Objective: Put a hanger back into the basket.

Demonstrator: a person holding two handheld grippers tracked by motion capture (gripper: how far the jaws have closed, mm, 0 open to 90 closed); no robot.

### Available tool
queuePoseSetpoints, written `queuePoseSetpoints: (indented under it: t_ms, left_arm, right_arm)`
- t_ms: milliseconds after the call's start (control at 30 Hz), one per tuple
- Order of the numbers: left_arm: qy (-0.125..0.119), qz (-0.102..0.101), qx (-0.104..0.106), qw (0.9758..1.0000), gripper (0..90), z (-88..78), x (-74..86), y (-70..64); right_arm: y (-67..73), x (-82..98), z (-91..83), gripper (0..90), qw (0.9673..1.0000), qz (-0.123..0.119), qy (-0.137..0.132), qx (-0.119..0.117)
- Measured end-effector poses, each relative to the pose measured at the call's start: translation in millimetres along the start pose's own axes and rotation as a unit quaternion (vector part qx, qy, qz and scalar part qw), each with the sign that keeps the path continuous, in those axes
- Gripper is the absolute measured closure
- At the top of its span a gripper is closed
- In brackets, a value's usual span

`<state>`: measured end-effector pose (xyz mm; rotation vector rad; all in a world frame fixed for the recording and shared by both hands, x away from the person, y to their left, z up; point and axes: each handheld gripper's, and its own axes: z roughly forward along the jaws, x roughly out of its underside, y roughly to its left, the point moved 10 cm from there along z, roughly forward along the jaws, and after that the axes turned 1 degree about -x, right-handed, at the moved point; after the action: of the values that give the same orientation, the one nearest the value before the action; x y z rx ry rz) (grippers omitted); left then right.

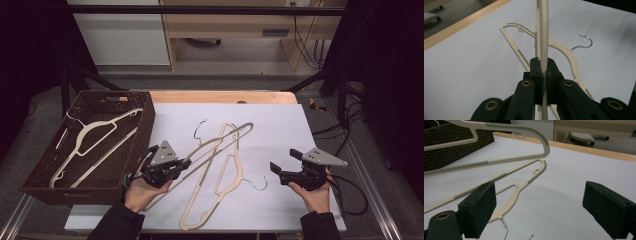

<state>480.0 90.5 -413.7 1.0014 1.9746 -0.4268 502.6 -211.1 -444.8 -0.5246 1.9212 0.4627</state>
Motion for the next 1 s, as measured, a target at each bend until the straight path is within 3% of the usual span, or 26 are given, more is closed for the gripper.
queuePoseSetpoints:
  t_ms: [200, 433, 600, 933, 1000]
  left_arm:
    - [-0.009, 0.001, 0.010, 0.9999, 86.7, -17.1, -6.3, 7.2]
    - [-0.032, 0.001, 0.009, 0.9994, 86.7, -38.3, -20.5, 16.1]
    - [-0.033, 0.009, 0.001, 0.9994, 86.7, -53.7, -30.4, 23.5]
    - [-0.027, 0.012, -0.012, 0.9995, 86.6, -80.2, -40.0, 55.3]
    - [-0.033, 0.005, -0.015, 0.9994, 86.6, -84.5, -40.4, 63.0]
  right_arm:
    - [-1.8, 2.0, -0.5, 10.5, 1.0000, 0.002, 0.002, 0.001]
    - [-2.4, 1.7, -0.6, 9.3, 1.0000, -0.001, 0.003, 0.002]
    - [-1.8, 0.1, -1.5, 8.2, 1.0000, -0.001, -0.001, 0.005]
    - [-2.3, 1.9, -0.2, 7.8, 1.0000, -0.003, 0.003, 0.007]
    - [-2.6, 2.4, 0.2, 7.8, 0.9999, -0.004, 0.004, 0.008]
